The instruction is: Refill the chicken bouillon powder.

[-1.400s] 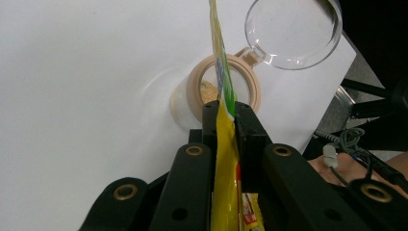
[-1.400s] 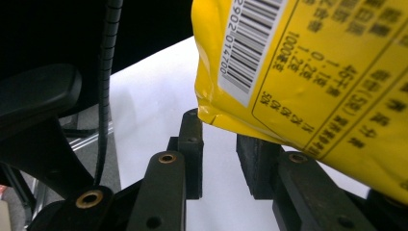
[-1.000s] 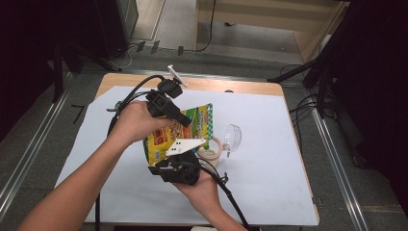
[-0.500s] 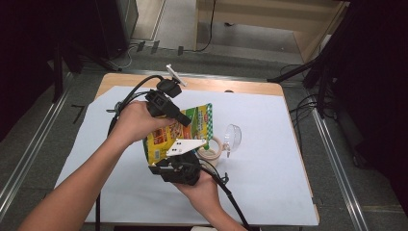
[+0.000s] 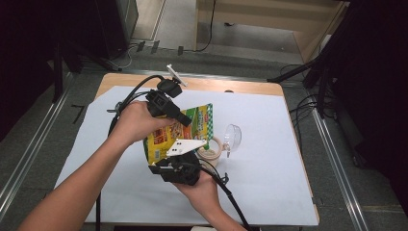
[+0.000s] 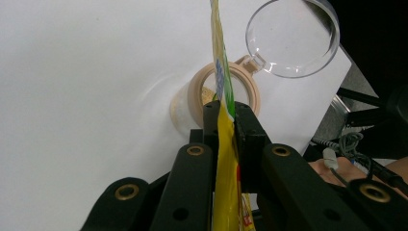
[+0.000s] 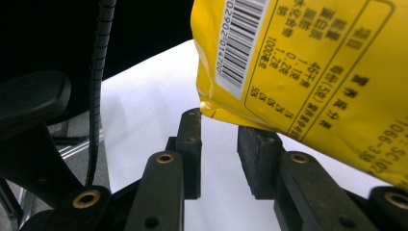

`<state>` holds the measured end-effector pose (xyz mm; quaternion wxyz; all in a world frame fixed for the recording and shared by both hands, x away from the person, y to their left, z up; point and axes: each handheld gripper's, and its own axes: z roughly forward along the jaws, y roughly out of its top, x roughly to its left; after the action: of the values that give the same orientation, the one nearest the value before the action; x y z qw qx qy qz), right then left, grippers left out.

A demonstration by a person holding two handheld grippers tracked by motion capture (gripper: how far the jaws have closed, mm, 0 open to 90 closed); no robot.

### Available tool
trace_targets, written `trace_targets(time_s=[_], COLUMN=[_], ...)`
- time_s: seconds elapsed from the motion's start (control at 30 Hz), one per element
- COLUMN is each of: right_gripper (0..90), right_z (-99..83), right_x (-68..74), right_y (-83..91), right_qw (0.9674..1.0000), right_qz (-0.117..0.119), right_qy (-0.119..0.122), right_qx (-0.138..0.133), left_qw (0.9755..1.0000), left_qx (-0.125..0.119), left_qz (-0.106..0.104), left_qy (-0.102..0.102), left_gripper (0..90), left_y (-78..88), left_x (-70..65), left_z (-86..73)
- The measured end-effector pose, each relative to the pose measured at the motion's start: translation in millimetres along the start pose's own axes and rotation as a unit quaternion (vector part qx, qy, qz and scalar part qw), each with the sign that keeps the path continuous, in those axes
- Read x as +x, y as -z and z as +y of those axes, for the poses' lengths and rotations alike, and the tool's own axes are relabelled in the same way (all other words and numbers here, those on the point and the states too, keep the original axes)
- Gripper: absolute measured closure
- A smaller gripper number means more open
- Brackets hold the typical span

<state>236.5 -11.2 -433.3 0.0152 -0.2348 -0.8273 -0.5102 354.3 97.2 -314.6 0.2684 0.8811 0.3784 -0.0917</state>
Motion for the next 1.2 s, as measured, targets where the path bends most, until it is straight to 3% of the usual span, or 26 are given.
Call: trace_targets(time_s=[0.4,0.8,1.2], right_gripper=[73.1,73.3,73.3], right_z=[0.1,0.0,0.2], right_x=[0.0,0.3,0.4], right_y=[-0.1,0.1,0.2], right_qw=[1.0000,1.0000,1.0000], right_qz=[-0.001,-0.002,-0.003], right_qy=[0.000,0.001,0.000], right_qx=[-0.002,-0.004,-0.006], left_qw=[1.0000,1.0000,1.0000], left_qx=[0.002,0.004,0.004], left_qz=[0.001,-0.005,-0.003], left_qy=[-0.007,0.004,0.000], left_gripper=[86.9,86.5,86.2], left_y=[-0.1,-0.3,-0.4], left_x=[-0.9,0.3,-0.4], left_z=[0.7,1.5,2.1])
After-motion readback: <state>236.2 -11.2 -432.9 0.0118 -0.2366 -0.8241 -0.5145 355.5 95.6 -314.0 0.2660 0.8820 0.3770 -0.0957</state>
